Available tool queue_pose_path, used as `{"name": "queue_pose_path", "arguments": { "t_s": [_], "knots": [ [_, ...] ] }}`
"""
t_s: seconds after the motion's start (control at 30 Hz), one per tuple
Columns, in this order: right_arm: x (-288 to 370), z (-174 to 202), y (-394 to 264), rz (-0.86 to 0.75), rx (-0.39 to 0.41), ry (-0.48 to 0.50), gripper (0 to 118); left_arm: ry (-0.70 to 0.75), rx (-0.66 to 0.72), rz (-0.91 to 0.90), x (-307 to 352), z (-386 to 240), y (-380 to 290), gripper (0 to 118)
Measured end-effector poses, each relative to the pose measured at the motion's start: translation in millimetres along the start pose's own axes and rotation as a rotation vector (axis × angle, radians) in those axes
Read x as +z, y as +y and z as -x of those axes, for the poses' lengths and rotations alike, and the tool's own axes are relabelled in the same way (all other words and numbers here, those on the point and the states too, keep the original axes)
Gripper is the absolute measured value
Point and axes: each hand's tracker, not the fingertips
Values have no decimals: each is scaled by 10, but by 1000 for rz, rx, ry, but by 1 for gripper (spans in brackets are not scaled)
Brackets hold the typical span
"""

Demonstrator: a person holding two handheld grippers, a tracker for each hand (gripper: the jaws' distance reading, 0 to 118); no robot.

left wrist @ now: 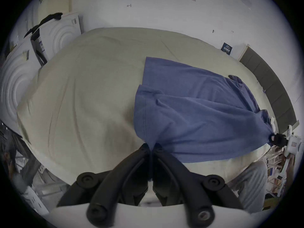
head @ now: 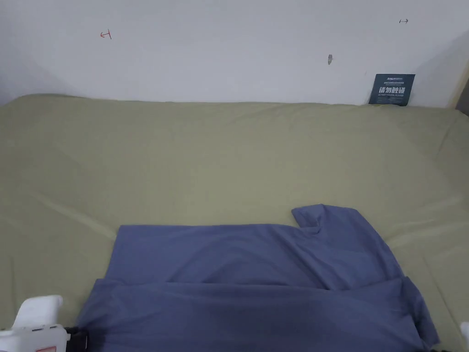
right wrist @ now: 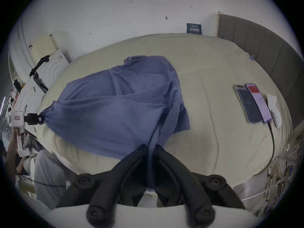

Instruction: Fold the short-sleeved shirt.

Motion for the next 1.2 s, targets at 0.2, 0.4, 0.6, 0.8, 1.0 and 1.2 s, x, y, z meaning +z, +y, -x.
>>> {"name": "queue_pose_path", "arguments": {
  "t_s": [0.2, 0.4, 0.6, 0.8, 1.0, 1.2],
  "knots": [
    [-22, 4, 38, -6, -22, 5, 10, -13, 20, -3, -16, 9, -3, 2],
    [225, 72, 158, -93, -33, -27, 100, -18, -4, -122, 216, -7, 64, 117],
    [600, 268, 228, -275, -12, -63, 37, -36, 12, -227, 622, -124, 104, 46],
    [667, 341, 212, -319, -8, -66, 1, -55, 12, -260, 631, -187, 257, 0],
    [480, 389, 327, -297, 8, -56, 1, -52, 1, -256, 362, -306, 672, 0],
    [235, 401, 570, -258, 25, -61, 1, -18, -20, -176, -335, -355, 1426, 0]
  ]
}}
